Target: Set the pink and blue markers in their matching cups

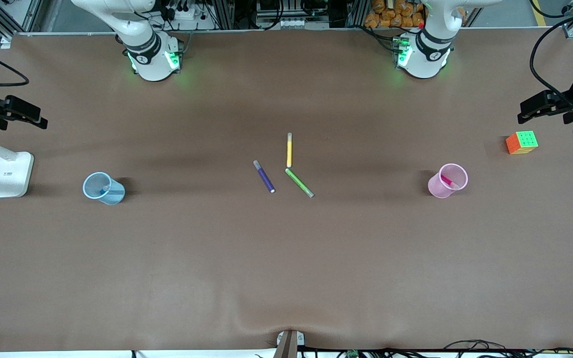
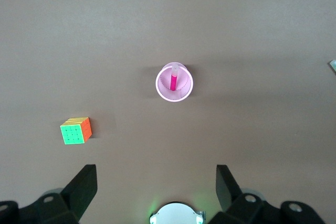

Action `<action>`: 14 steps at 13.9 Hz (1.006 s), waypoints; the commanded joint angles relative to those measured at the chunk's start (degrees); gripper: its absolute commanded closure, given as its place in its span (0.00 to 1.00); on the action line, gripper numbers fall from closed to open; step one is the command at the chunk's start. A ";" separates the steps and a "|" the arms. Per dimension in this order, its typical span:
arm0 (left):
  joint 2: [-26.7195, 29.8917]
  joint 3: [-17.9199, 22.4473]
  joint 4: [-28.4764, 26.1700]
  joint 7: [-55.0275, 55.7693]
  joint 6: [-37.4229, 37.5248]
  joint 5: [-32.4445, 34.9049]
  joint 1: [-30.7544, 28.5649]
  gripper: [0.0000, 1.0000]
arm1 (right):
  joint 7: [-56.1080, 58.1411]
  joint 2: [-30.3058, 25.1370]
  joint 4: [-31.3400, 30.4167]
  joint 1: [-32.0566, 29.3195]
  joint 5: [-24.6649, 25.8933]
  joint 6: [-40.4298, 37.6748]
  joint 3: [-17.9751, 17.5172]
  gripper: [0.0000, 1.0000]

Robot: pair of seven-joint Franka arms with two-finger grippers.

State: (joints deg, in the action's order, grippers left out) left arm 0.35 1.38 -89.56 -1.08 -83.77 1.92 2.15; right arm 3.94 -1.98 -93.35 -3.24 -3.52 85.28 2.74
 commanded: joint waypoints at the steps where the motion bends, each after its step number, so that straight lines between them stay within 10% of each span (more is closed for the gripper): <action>1: -0.79 -0.06 1.58 -1.12 0.71 0.10 -0.39 0.00 | -1.39 -0.57 0.36 3.15 1.15 -0.37 3.32 0.00; 14: -0.79 -0.06 1.49 -1.21 0.71 0.10 -0.48 0.00 | 0.71 0.23 3.79 3.51 3.35 -5.29 2.88 0.00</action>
